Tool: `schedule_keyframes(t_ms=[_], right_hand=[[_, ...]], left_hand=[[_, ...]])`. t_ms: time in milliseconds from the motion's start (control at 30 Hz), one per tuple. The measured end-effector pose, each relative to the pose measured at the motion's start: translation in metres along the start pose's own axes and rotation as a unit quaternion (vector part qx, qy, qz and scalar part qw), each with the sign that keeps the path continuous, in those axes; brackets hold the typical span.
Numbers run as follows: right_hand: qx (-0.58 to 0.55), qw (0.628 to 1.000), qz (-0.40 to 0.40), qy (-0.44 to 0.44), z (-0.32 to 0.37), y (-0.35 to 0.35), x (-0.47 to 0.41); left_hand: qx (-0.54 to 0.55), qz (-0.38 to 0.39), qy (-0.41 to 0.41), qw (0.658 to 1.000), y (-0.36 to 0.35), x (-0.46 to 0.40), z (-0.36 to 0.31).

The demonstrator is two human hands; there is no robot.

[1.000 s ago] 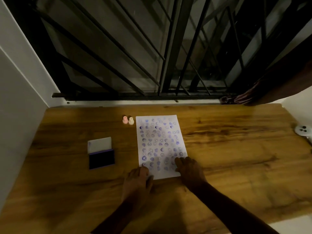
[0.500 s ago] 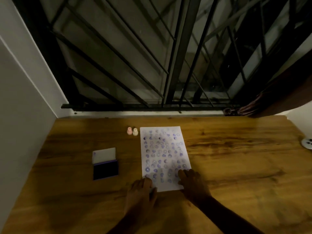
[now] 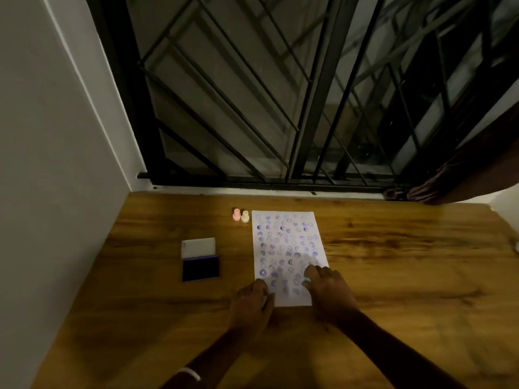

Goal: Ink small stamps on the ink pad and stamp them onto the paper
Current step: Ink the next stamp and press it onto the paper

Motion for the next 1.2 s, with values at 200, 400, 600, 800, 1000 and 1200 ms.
schedule_keyframes(t_ms=[200, 400, 600, 800, 1000, 1200], right_hand=[[-0.082, 0.994, -0.063, 0.021, 0.064, 0.006, -0.016], [-0.117, 0.988, -0.076, 0.074, 0.11, 0.011, -0.035], [-0.097, 0.988, -0.058, 0.105, 0.139, 0.011, -0.047], [-0.106, 0.986, -0.057, 0.117, 0.156, 0.007, -0.06], [-0.158, 0.978, -0.082, 0.112, 0.162, 0.009, -0.074], [-0.162, 0.978, -0.079, 0.102, 0.16, 0.011, -0.086]], left_hand=[[0.41, 0.002, 0.324, 0.852, 0.024, -0.01, 0.017], [0.631, 0.002, 0.363, 0.686, 0.042, -0.004, 0.031], [0.656, 0.008, 0.36, 0.663, 0.052, -0.001, 0.041], [0.661, -0.024, 0.354, 0.661, 0.064, 0.001, 0.05], [0.669, -0.049, 0.366, 0.645, 0.071, -0.006, 0.06], [0.678, -0.046, 0.367, 0.635, 0.071, -0.017, 0.062]])
Point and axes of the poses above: each hand's wrist, its own x-axis away from the middle knuckle, its own y-axis out of the back of the hand, z = x × y, the point moved 5 cm from there along -x, towards the middle knuckle, and after that the axes turned 4 degrees about x, right-handed, at the moved point
